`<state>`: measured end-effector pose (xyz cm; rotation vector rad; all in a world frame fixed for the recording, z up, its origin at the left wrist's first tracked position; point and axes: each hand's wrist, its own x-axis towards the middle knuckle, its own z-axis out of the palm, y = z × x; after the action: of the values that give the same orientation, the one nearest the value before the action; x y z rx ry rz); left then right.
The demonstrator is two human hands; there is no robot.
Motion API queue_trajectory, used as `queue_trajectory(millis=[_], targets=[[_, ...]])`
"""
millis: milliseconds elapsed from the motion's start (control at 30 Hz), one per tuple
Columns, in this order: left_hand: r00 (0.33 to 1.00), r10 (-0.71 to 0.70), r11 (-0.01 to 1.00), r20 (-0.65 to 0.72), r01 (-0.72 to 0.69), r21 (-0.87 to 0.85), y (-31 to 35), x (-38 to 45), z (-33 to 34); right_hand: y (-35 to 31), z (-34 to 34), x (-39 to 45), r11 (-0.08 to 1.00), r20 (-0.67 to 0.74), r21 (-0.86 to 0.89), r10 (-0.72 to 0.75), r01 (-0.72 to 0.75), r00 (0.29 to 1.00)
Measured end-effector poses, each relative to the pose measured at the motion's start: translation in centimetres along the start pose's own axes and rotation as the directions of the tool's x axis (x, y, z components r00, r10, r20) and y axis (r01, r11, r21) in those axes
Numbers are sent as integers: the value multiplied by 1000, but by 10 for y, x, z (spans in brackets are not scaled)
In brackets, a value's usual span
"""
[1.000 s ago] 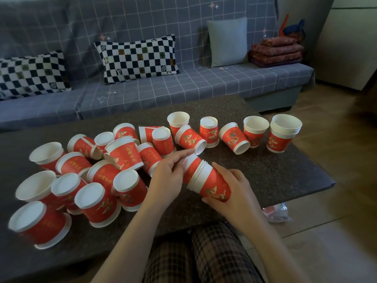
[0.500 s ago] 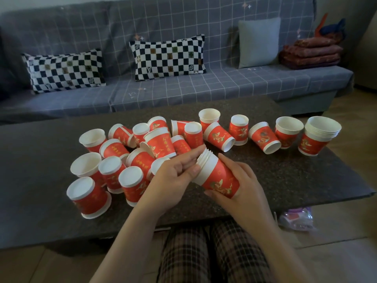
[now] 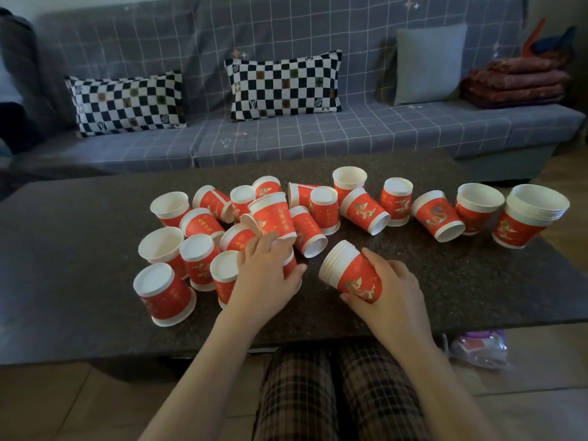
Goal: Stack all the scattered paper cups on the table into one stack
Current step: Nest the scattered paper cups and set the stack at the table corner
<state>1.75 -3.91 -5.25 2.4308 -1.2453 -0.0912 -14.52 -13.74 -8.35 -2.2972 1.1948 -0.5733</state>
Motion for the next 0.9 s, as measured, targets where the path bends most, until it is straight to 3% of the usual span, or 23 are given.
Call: queue_trajectory(millis=[167,333,467,633,733,900], targets=[[991,58,998,-121,-53,37,9,-3,10,4,0,-2,1000,36,-13,2,-1,999],[954,297,955,33,-297,-19,28,-4,23,26,-21,-6,991,52,-135,12,-5,999],[968,237,956,77,-219,-194,26,1,36,31,-28,-4,988,138,-145,-26,46,990],[993,70,955,-91,-93,-280,21,3,39,32,-26,-1,989,123,-133,-48,64,991],[996,-56,935,-71,27,-354,21,8,37,31,-26,1,990,134,-122,-50,67,990],[1000,-21,940,18,26,-341,25,15,35,34,-27,-1,989,143,-122,-62,79,988]])
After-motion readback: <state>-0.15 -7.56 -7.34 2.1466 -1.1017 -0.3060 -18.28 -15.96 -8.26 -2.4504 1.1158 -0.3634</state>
